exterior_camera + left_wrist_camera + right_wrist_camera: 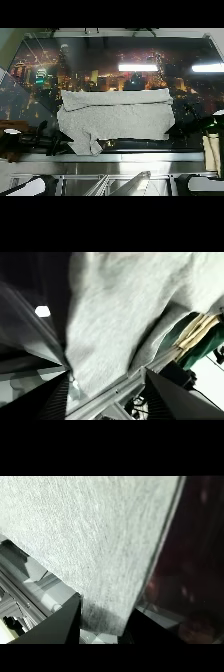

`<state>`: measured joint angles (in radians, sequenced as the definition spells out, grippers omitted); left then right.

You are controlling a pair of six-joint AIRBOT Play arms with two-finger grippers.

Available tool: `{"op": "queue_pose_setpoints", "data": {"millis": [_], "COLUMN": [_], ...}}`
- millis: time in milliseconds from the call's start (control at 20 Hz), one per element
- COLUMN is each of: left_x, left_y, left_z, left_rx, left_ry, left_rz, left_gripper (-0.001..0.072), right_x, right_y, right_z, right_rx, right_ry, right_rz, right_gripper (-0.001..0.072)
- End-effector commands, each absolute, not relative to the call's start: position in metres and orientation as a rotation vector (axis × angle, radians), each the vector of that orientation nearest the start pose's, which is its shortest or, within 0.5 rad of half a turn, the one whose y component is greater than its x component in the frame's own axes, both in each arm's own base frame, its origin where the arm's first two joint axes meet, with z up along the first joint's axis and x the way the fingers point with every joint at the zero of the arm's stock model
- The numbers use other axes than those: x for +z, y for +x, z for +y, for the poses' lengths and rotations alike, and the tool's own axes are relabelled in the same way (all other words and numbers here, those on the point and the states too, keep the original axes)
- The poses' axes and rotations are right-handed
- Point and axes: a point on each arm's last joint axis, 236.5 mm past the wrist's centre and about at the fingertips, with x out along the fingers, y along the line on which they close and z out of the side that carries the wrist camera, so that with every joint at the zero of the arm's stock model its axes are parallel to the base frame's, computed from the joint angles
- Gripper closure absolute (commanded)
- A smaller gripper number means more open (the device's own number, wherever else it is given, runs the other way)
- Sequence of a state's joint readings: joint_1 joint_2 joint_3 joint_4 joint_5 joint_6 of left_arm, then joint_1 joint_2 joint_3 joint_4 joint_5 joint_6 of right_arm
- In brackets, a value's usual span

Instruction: Fold the shirts.

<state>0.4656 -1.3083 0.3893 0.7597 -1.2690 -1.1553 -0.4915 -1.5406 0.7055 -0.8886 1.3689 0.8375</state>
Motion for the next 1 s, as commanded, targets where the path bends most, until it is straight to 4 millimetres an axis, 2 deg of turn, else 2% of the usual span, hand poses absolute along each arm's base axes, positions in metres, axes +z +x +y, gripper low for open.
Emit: {"op": "queue_pose_setpoints", "data": {"millis": [0, 50, 100, 250, 400, 550, 600, 650, 750, 800, 950], "left_x": [-0.131, -0.134, -0.136, -0.136, -0.131, -0.128, -0.127, -0.127, -0.127, -0.124, -0.100], "left_y": [0.200, 0.200, 0.199, 0.196, 0.194, 0.198, 0.199, 0.201, 0.204, 0.208, 0.228], "left_z": [-0.088, -0.092, -0.097, -0.105, -0.103, -0.092, -0.088, -0.084, -0.078, -0.077, -0.081], "left_rx": [-0.224, -0.232, -0.251, -0.287, -0.293, -0.281, -0.272, -0.269, -0.258, -0.267, -0.348], "left_ry": [-1.035, -0.997, -0.958, -0.916, -0.950, -1.003, -1.019, -1.024, -1.040, -1.057, -1.174], "left_rz": [1.605, 1.611, 1.615, 1.632, 1.633, 1.603, 1.591, 1.578, 1.555, 1.528, 1.411], "left_gripper": [0.0333, 0.0446, 0.0681, 0.0687, 0.0687, 0.0687, 0.0687, 0.0687, 0.0687, 0.0687, 0.0687], "right_x": [-0.115, -0.114, -0.113, -0.110, -0.107, -0.109, -0.107, -0.102, -0.094, -0.091, -0.078], "right_y": [0.233, 0.231, 0.230, 0.222, 0.212, 0.225, 0.233, 0.241, 0.255, 0.258, 0.252], "right_z": [0.042, 0.043, 0.044, 0.045, 0.045, 0.047, 0.049, 0.053, 0.060, 0.061, 0.064], "right_rx": [0.584, 0.587, 0.589, 0.605, 0.609, 0.588, 0.581, 0.598, 0.611, 0.613, 0.652], "right_ry": [0.773, 0.779, 0.787, 0.792, 0.801, 0.820, 0.845, 0.872, 0.926, 0.937, 0.942], "right_rz": [1.623, 1.629, 1.635, 1.669, 1.721, 1.668, 1.635, 1.594, 1.531, 1.518, 1.524], "right_gripper": [0.0414, 0.0415, 0.0414, 0.0415, 0.0417, 0.0427, 0.0474, 0.0609, 0.0634, 0.0691, 0.0699]}}
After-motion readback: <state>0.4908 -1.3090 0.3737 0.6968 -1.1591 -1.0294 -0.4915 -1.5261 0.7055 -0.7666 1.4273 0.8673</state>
